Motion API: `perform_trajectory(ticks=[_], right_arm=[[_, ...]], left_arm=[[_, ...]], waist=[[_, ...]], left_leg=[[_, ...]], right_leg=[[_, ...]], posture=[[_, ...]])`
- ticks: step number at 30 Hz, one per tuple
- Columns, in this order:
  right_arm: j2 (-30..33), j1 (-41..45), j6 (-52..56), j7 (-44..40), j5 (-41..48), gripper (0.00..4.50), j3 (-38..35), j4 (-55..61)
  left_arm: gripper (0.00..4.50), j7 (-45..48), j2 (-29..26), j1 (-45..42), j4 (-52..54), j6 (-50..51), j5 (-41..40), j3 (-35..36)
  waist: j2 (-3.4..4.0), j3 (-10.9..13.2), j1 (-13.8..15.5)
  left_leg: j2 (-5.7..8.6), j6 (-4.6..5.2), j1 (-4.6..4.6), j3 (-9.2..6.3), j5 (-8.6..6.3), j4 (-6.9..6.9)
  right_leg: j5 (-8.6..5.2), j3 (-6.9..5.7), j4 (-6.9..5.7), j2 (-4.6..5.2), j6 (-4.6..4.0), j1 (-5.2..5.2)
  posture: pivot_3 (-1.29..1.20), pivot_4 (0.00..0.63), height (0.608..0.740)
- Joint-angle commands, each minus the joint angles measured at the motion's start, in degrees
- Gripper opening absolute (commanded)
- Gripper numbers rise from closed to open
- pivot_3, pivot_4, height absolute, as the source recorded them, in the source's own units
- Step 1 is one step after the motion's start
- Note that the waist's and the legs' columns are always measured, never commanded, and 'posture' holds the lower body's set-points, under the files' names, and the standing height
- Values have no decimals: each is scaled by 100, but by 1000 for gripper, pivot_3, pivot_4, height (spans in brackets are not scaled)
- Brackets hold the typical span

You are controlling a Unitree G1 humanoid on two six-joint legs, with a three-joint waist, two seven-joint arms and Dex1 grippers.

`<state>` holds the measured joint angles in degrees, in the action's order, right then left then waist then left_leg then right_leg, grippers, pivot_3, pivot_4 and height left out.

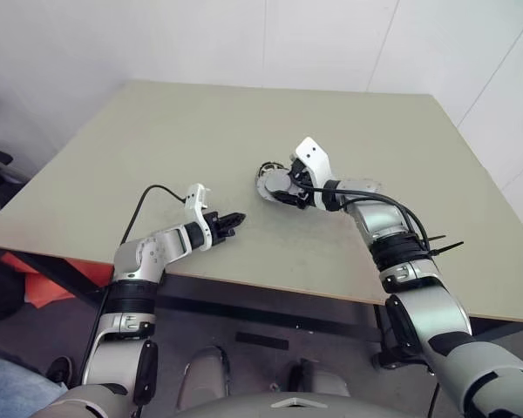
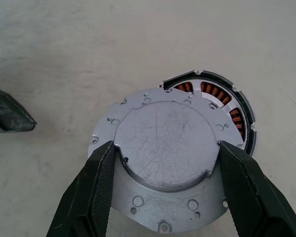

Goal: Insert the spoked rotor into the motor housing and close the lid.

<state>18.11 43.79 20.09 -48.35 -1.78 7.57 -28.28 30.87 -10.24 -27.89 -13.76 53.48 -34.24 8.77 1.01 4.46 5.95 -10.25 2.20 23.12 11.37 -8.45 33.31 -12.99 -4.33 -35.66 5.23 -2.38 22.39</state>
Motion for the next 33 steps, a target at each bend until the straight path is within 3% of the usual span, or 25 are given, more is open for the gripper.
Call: perform_trajectory(ticks=[1, 10, 15, 19, 22, 33], right_arm=[[91, -3, 171, -200, 220, 3187, 44, 786], [314, -413, 384, -652, 239, 3187, 402, 1677], [266, -385, 393, -515, 121, 3187, 466, 1138], [231, -351, 49, -220, -105, 4470, 582, 711], [190, -344, -168, -74, -92, 4470, 569, 718], [61, -265, 706, -409, 821, 4470, 196, 1522]], left_arm=[[0, 49, -28, -46, 104, -118, -43, 49], [0, 39, -49, -49, 66, -146, -40, 68], [0, 32, -50, -45, 65, -148, -40, 71], [0, 29, -68, -44, 52, -160, -34, 85], [0, 28, -103, -31, 67, -152, -44, 108], [0, 120, -699, -120, -87, -317, -14, 393]], waist=[[0, 0, 1], [-1, 0, -3], [-2, -1, -1], [-2, -1, 16], [-2, -1, 9], [-3, -2, -5]], left_leg=[[0, 0, 0, 0, 0, 0], [0, -1, -3, -1, 0, 0], [0, -1, -6, -1, 1, 0], [0, -2, -15, -3, 1, 1], [0, -3, -15, -2, 1, 3], [-1, -3, -20, -4, 2, 3]], right_leg=[[0, 0, 0, 0, 0, 0], [0, 0, 0, 0, 1, -3], [0, 0, 0, 0, 1, -5], [0, -1, 0, 0, 1, -15], [1, 0, 0, 1, 2, -15], [1, 0, -2, 0, 2, -18]], posture=[[0, 0, 740], [0, 0, 740], [0, 0, 740], [0, 0, 740], [0, 0, 740], [0, 0, 740]])
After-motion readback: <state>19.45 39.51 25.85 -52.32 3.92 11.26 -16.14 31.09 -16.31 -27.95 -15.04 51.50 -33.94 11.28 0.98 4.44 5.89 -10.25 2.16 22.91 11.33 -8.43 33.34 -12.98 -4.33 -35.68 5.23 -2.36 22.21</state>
